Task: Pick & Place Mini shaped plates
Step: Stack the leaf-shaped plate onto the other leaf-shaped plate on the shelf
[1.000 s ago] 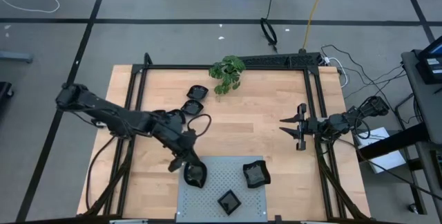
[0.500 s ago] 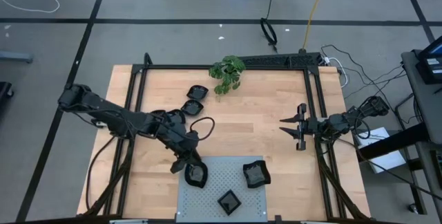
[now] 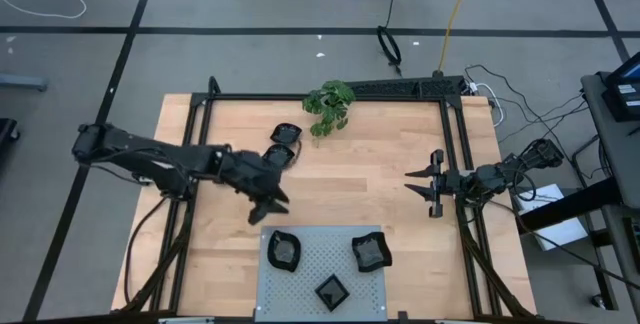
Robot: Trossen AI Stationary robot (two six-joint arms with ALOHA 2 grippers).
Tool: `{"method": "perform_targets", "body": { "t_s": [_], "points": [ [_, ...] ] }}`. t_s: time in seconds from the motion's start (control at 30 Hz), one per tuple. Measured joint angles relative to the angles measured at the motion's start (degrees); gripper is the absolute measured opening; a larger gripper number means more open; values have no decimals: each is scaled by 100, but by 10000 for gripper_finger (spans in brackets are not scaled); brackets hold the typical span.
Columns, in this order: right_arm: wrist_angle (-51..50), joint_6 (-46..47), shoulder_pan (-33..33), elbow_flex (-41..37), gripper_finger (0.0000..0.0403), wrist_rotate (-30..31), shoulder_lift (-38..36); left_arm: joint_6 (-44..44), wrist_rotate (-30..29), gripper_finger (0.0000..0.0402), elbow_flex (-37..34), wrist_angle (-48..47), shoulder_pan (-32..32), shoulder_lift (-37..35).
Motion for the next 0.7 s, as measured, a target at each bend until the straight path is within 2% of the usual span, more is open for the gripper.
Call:
{"method": "perform_targets", "body": {
  "t_s": [0.13, 0.2, 0.3, 0.37, 0.47, 0.53, 0.7],
  "points": [
    [-1, 0, -1, 2, 118, 2, 2, 243, -11, 177, 0, -629, 451, -320],
    [-1, 0, 0, 1, 118, 1, 0, 301, -217, 181, 0, -1231, 665, -447],
    [-2, 0, 0, 0, 118, 0, 0, 133, -940, 181, 0, -2266, 966, -503],
    [-2, -2, -1, 2, 118, 2, 2, -369, -1492, 182, -8, -3121, 1113, -505],
    [-2, 0, -1, 2, 118, 1, 2, -1261, -2136, 182, -117, -3890, 1211, -473],
    [-1, 0, -2, 1, 118, 2, 2, -1633, -2280, 182, -287, -4109, 1213, -479],
    [-1, -1, -1, 1, 118, 2, 2, -2214, -2232, 182, -889, -3877, 1213, -442]
  ]
}}
